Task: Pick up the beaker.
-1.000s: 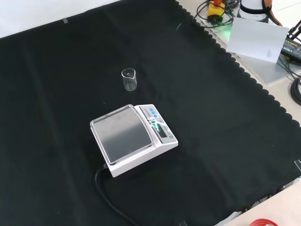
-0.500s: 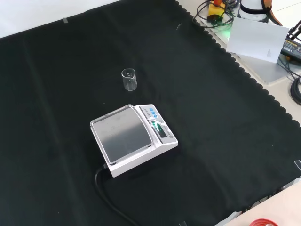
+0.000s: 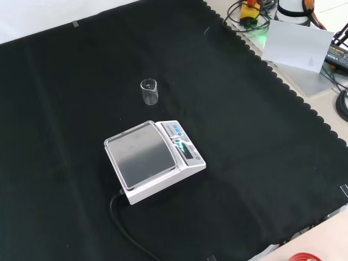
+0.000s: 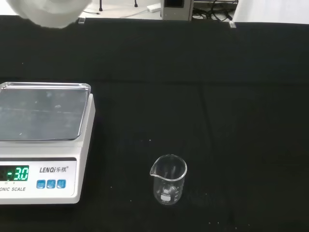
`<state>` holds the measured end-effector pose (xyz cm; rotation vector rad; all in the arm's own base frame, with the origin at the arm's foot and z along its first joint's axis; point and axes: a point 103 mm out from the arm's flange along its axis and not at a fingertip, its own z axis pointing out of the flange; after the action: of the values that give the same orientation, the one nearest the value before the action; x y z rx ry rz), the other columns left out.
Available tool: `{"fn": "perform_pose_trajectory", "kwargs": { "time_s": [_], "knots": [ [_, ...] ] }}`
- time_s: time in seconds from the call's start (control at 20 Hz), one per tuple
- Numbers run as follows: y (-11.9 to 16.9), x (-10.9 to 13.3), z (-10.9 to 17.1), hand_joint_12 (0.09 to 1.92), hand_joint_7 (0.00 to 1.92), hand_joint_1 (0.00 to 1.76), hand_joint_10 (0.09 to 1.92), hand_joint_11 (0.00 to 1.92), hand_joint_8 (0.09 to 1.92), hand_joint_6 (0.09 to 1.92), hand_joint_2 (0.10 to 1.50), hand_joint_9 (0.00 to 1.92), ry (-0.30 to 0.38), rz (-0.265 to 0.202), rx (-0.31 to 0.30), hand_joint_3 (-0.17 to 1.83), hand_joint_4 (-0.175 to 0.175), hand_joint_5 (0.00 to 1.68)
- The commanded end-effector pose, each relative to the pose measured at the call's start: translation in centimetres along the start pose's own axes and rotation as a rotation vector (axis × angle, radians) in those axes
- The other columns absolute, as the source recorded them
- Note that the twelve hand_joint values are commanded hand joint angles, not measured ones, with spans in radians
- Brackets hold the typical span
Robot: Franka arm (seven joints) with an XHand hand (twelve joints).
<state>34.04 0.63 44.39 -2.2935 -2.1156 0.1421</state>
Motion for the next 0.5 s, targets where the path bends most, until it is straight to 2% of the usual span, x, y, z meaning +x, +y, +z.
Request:
{"fn": "perform_pose_trajectory", "kwargs": {
  "time_s": [0.05, 0.4, 0.45, 0.5],
  "knots": [
    [0.8, 0.2, 2.9, 1.44, 0.23, 0.75, 0.81, 0.00, 0.69, 0.25, 0.77, 0.36, 0.027, -0.025, -0.006, 0.47, -0.048, 0.34],
    [1.2, 0.4, 5.8, 1.45, 0.26, 0.75, 0.81, 0.00, 0.69, 0.26, 0.77, 0.38, 0.028, -0.031, -0.035, 0.47, -0.052, 0.36],
    [1.3, 0.4, 6.2, 1.45, 0.26, 0.75, 0.81, 0.00, 0.70, 0.26, 0.77, 0.39, 0.037, -0.031, -0.051, 0.47, -0.053, 0.37],
    [1.4, 0.4, 6.5, 1.46, 0.27, 0.75, 0.81, 0.00, 0.70, 0.27, 0.77, 0.39, 0.054, -0.029, -0.038, 0.47, -0.054, 0.38]
  ]
}}
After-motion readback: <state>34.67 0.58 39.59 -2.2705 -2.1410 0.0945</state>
